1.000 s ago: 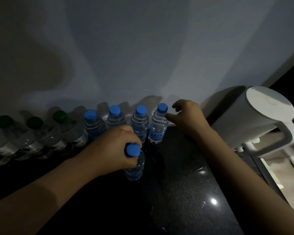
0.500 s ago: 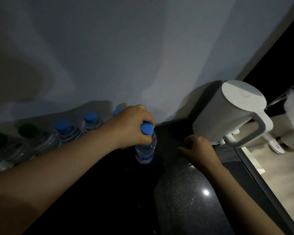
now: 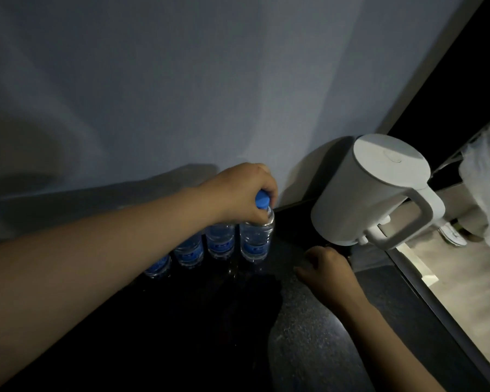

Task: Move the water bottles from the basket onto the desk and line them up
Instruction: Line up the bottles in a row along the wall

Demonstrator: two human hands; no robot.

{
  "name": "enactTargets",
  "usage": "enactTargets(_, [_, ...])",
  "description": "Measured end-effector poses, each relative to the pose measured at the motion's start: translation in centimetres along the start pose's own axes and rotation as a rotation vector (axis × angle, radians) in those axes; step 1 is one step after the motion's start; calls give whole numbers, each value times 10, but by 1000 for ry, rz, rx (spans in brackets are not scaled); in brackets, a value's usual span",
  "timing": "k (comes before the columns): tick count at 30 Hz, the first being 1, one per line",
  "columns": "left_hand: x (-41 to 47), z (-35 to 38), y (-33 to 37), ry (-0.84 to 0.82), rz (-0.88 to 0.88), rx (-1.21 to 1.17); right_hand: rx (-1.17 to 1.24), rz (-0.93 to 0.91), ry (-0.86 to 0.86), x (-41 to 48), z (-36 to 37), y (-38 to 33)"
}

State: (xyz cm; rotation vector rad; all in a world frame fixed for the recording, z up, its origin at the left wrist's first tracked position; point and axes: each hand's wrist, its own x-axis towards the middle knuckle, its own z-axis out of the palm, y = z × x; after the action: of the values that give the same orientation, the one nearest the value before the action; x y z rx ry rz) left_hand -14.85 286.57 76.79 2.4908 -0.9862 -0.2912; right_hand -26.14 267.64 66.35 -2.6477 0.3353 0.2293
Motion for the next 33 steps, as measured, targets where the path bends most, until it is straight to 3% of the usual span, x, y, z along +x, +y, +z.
enactTargets(13, [30, -2, -31, -80, -31, 92, 18, 20, -11, 9, 18, 8])
enactTargets(33, [33, 5, -29, -68, -2, 80, 25, 2, 14, 6, 22, 8])
